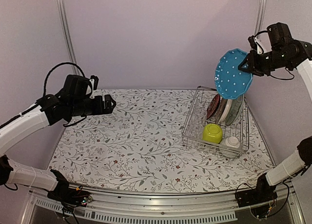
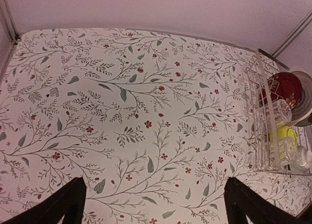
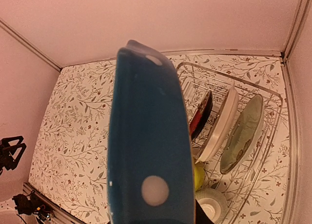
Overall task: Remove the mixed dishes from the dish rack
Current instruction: Pass from the right arm to the left
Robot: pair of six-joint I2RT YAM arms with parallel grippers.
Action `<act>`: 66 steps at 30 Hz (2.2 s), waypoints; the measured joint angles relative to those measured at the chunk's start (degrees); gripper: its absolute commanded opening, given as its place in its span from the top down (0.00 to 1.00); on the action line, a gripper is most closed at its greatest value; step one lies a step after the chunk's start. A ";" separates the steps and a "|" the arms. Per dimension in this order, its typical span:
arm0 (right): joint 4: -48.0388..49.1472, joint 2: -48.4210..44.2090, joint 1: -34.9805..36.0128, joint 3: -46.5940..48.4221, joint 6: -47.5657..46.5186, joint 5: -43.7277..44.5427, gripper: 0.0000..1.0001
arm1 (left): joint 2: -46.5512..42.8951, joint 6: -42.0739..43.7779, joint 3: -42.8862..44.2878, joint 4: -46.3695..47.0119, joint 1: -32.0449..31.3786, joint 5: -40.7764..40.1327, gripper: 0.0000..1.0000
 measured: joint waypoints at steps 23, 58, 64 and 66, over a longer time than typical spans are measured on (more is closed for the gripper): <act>32.79 0.57 23.15 -23.63 6.29 -20.00 1.00 | -0.83 0.74 1.62 13.20 -0.09 30.32 0.16; 52.72 8.46 28.26 -25.29 15.28 -34.93 0.92 | 6.23 -7.65 1.29 26.49 -2.75 47.93 1.00; 54.51 8.46 28.24 -25.40 16.06 -35.04 0.54 | 6.45 -8.22 0.87 27.65 -2.82 48.24 1.00; 55.28 8.41 28.70 -25.40 16.63 -35.19 0.52 | 6.64 -8.02 0.50 27.54 -3.06 48.50 1.00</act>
